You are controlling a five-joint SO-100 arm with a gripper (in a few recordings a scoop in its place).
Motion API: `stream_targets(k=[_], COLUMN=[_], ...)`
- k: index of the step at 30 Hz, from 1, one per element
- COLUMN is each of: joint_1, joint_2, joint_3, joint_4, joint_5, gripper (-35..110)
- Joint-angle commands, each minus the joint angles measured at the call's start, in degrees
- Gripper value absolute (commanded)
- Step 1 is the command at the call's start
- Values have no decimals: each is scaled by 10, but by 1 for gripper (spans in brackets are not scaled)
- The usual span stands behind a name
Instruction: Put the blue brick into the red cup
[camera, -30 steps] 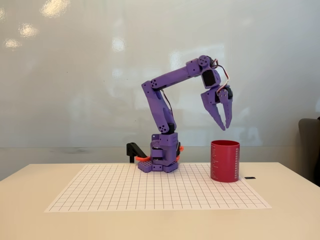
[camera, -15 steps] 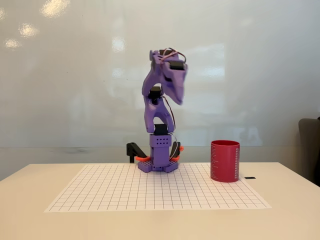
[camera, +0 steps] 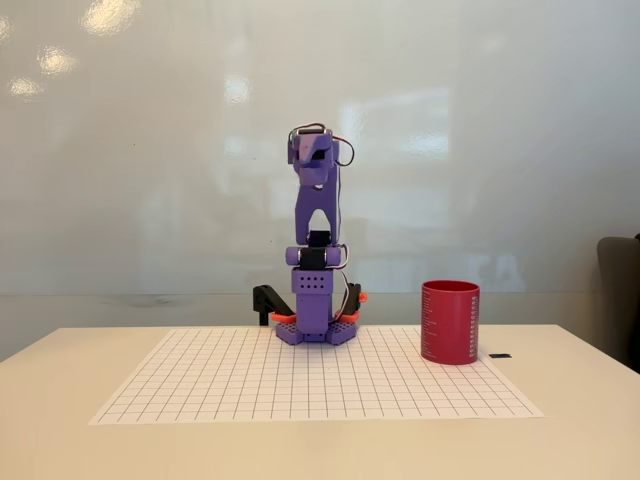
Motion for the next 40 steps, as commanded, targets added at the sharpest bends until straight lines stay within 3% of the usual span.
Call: stream_targets(k=[1, 8, 15, 40], joint_1=[-11, -16, -10, -17], joint_2=[1, 1, 1, 1], joint_3=[93, 363, 519, 519], joint_4=[-16, -72, -86, -87], joint_5=[6, -10, -31, -34], gripper=[-1, -1, -1, -1])
